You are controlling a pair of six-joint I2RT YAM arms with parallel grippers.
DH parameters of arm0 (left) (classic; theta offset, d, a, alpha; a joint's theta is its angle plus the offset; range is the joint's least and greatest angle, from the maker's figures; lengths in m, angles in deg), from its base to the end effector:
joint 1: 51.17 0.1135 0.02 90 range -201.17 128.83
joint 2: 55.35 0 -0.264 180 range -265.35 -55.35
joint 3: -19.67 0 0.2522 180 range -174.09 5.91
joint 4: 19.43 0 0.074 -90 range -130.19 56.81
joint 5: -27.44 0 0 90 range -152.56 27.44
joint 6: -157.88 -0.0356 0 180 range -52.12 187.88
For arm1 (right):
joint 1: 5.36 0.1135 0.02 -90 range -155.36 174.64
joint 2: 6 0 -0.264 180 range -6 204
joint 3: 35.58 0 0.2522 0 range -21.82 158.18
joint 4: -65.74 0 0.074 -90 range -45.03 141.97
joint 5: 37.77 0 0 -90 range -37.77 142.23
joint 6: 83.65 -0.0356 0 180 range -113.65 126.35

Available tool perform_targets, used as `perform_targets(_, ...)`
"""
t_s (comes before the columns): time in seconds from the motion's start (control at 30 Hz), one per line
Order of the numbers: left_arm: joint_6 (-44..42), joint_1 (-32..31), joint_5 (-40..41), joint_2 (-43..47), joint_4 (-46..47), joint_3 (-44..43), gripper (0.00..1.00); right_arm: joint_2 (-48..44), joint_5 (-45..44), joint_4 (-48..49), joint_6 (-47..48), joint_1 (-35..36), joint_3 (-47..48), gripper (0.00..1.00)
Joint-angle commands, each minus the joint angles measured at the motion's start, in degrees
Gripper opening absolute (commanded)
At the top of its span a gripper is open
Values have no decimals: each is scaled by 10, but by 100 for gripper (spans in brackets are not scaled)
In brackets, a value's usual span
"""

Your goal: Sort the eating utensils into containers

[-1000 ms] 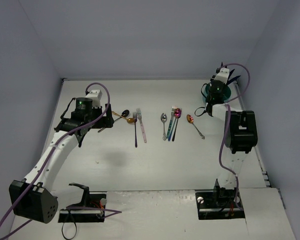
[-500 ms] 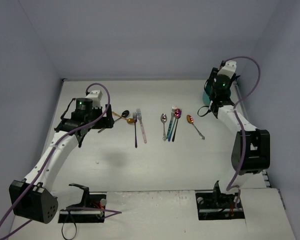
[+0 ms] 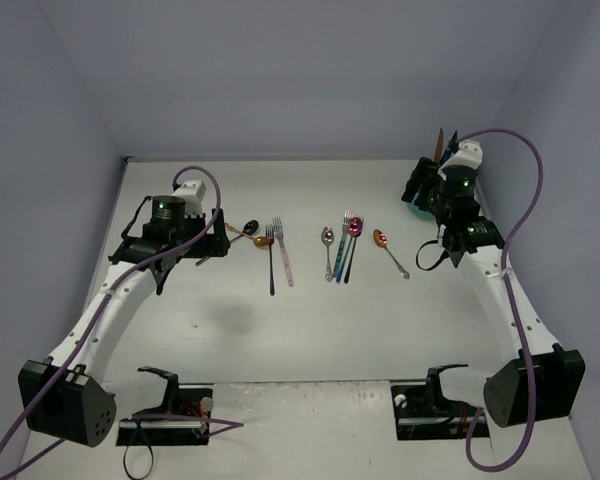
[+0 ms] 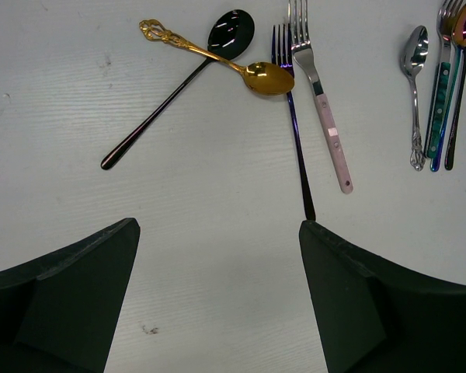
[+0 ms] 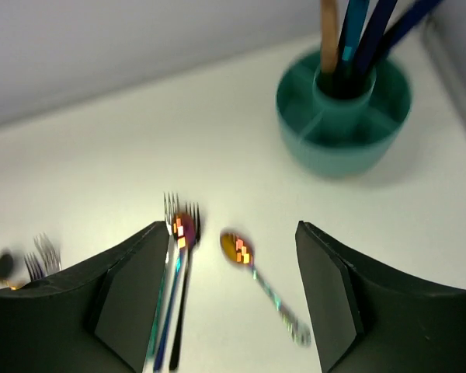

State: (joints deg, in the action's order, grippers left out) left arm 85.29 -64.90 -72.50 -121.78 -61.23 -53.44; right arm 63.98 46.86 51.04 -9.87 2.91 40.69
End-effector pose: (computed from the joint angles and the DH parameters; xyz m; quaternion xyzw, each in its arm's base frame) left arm 0.2454 -0.0663 0.3221 0.0115 0.8850 -0.1973 0.4216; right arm 0.2860 0.0382 0.3732 0.0830 0.7523 0.1038 0.6453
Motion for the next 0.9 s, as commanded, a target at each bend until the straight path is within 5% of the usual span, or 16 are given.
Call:
perform_targets(0.0, 6, 5, -5, 6, 19, -18, 81, -25, 42, -60, -32, 11, -54, 65)
perform_targets(0.87, 6, 0, -12, -19, 11, -23, 82, 248, 84, -110, 24, -11, 20, 59)
